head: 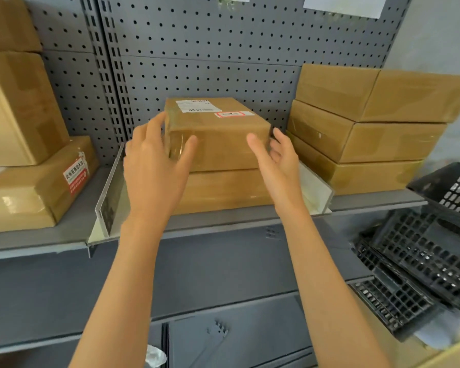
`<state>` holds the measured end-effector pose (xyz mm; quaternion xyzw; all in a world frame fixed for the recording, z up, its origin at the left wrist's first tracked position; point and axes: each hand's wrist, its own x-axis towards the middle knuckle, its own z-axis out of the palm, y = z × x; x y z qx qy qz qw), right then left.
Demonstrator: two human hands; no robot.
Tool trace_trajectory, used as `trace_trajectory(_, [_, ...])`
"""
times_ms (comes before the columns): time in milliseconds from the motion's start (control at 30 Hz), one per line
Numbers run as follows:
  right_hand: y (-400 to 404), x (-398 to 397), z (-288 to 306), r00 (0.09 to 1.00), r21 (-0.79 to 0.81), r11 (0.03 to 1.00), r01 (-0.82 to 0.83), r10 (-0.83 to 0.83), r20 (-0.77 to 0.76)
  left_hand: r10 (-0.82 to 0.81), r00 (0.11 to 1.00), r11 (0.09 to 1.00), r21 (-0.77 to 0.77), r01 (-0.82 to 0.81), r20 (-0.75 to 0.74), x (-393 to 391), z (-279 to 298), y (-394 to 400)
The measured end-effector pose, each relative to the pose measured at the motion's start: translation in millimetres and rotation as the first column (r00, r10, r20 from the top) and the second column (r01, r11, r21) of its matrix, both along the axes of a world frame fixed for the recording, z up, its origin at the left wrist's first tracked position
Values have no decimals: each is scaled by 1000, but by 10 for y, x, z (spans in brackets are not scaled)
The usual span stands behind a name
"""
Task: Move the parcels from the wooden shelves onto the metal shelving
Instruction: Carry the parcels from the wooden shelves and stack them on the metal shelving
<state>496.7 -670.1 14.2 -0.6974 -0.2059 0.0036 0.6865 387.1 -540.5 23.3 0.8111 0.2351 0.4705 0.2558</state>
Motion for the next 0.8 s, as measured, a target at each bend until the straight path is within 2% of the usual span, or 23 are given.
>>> trace_trajectory(67, [-142,-171,-81,988,-118,990,74,-56,147,97,995,978,189,-88,-39,-135,-67,-97])
trace_trajectory(133, [-328,-348,-160,938,-234,957,170,-85,336,148,987,940,318,-121,-60,-286,-137,-230])
trace_trajectory(200, [-549,-529,-232,875,-317,917,243,-66,480,175,981,924,360,-132,-89,-443,-199,-413])
trace_trajectory(267, [-792,-708,-310,835,-382,881,279,-26,550,181,977,922,365,-128,-116,-595,-265,-643])
trace_trajectory(500, [-1651,-1322,-622,742,-482,780,399,34,670,133,969,945,320,-62,-206,-1200,-614,-1493])
trace_trajectory(800, [-2174,-1963,-691,767,-530,762,371,70,638,139,962,954,291,-67,-236,-1899,-697,-1972])
